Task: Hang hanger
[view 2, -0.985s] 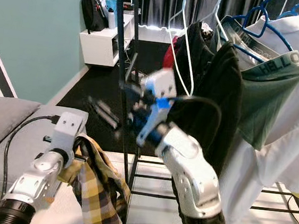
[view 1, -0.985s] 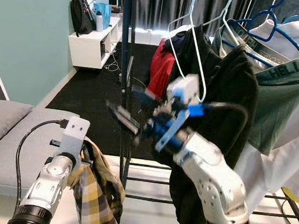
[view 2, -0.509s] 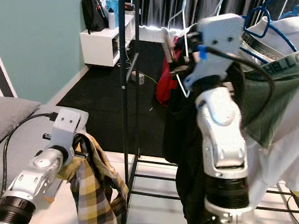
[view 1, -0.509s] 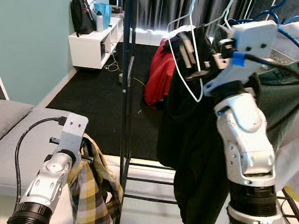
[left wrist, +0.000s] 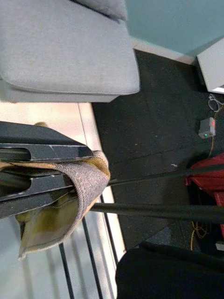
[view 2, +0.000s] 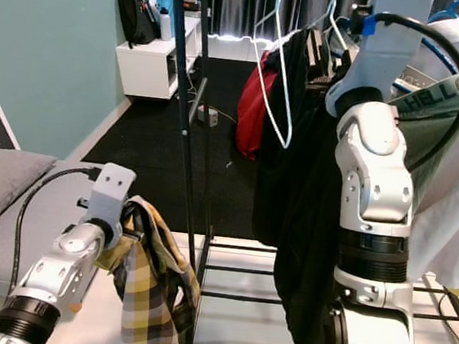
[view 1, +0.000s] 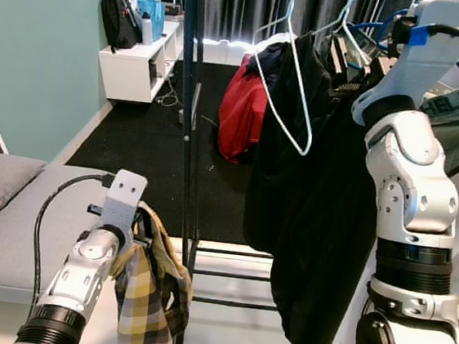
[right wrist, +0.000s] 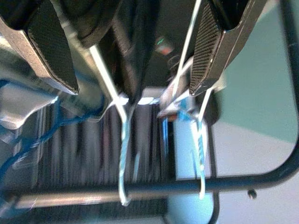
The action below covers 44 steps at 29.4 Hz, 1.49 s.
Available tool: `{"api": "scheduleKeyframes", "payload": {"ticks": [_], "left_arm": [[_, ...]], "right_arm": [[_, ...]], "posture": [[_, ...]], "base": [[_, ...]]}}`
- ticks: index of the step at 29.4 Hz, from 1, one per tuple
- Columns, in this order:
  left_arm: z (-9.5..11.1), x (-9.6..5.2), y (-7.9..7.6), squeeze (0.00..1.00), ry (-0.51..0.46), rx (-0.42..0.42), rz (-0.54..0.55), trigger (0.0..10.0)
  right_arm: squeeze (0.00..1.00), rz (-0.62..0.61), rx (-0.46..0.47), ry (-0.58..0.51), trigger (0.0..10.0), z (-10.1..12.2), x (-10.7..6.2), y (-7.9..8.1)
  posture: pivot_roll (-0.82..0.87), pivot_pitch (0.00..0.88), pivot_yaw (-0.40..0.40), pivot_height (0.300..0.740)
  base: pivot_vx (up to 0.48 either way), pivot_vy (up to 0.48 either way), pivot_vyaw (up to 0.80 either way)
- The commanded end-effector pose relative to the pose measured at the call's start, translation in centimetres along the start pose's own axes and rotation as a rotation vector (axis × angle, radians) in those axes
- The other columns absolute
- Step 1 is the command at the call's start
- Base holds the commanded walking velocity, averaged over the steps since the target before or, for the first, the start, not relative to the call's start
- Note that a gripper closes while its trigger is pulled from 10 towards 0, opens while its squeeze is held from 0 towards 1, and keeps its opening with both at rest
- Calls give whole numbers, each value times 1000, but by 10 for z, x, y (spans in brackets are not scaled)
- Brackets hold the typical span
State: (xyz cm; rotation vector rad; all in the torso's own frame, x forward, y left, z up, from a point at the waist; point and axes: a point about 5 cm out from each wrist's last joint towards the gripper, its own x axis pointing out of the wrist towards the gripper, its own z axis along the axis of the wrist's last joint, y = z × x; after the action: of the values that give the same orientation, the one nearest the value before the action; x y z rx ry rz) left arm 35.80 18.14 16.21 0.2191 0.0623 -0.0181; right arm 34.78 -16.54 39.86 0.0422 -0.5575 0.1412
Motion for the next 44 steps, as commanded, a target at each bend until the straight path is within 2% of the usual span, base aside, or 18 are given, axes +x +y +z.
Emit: {"api": "scheduleKeyframes", "payload": {"ticks": [1, 5, 9, 12, 14, 15, 16, 17, 22, 25, 27, 33, 44], "left_arm": [[18, 2, 7, 0, -65, 34, 13, 10000], [21, 3, 7, 0, -76, 36, 16, 10000], [24, 3, 8, 0, -91, 32, 18, 10000], [25, 3, 8, 0, -93, 33, 17, 10000], [26, 3, 8, 0, -100, 29, 15, 10000], [26, 3, 8, 0, -100, 29, 15, 10000], [26, 3, 8, 0, -104, 25, 13, 10000], [26, 2, 8, 0, -104, 24, 12, 10000], [24, 2, 7, 0, -99, 22, 7, 10000], [24, 3, 6, 0, -97, 22, 1, 10000], [23, 3, 6, 0, -92, 24, -2, 10000], [22, 3, 7, 0, -88, 28, -2, 10000], [23, 4, 9, 0, -89, 33, 5, 10000]], "right_arm": [[0, 104, 73, 83, 10000, -10, 3, 7], [0, 185, 75, 108, 10000, -14, 2, 16], [0, 351, 46, 70, 10000, -9, -1, 40], [0, 377, 24, 52, 10000, -7, -2, 45], [0, 361, -41, -29, 10000, 1, -1, 47], [0, 361, -41, -29, 10000, 1, -1, 47], [0, 362, -14, -99, 10000, 11, 0, 48], [0, 364, 2, -108, 10000, 13, 0, 48], [0, 377, -10, -2, 10000, -2, 1, 46], [0, 361, 37, 85, 10000, -17, 1, 42], [0, 347, 115, 156, 10000, -32, 1, 36], [0, 340, 168, 193, 10000, -43, 0, 31], [0, 344, 156, 229, 10000, -50, 1, 31]], "posture": [[-14, 57, 10, 740], [-14, 57, 10, 740], [-12, 56, 9, 740], [-11, 56, 8, 740], [-10, 55, 7, 740], [-10, 55, 7, 740], [-10, 55, 7, 740], [-10, 55, 7, 740], [-13, 58, 8, 740], [-12, 60, 7, 740], [-11, 62, 9, 740], [-10, 64, 11, 740], [-8, 74, 10, 740]], "base": [[0, 0, 0], [0, 0, 0], [0, 0, 0], [0, 0, 0], [0, 0, 0], [0, 0, 0], [0, 0, 0], [0, 0, 0], [0, 0, 0], [0, 0, 0], [0, 0, 0], [0, 0, 0], [0, 0, 0]]}}
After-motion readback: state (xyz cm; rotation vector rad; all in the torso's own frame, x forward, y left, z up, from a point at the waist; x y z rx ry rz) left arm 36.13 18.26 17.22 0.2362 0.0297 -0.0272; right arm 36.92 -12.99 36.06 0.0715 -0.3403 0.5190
